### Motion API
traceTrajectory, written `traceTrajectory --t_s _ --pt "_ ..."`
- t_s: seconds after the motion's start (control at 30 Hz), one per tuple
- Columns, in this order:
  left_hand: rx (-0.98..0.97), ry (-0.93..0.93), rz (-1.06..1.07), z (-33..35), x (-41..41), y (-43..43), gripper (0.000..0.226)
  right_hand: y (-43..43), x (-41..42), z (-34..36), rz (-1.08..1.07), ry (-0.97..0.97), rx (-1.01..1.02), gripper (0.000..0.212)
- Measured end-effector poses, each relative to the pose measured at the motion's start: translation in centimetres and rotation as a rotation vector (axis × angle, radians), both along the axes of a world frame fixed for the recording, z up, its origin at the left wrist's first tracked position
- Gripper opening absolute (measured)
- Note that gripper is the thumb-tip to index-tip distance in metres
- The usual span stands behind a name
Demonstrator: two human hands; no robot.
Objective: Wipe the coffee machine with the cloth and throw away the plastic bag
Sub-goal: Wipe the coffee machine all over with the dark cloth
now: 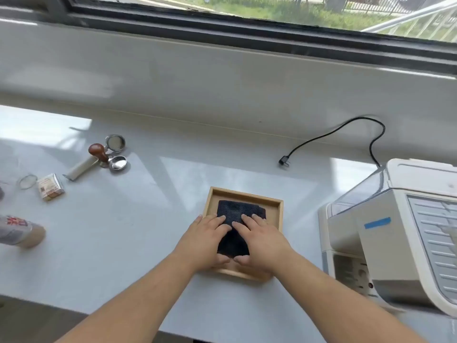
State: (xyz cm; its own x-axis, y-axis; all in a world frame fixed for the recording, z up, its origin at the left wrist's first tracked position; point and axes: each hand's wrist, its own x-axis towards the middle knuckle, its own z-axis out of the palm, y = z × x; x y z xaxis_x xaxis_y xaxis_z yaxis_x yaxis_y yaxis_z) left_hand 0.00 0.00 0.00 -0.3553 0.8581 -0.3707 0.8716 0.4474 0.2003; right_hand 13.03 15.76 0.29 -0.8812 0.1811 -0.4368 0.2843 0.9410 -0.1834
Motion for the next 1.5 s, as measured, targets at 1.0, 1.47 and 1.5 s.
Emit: traceTrajectory --t_s 1.0,1.47,1.5 --pt "0.303 0.11 0.222 8.2 -1.0 2.7 0.016 2.3 -0.4 10.9 -0.167 0.454 0.017 0.018" --pt "0.608 0.136 0.292 20.5 -2.3 8.2 0.013 8.3 1.8 22.9 -0.379 0.572 0.097 0.007" --pt "0.624 0.151 0.271 21.5 -2.5 8.7 0.012 8.8 2.1 23.8 -0.384 0.582 0.112 0.007"
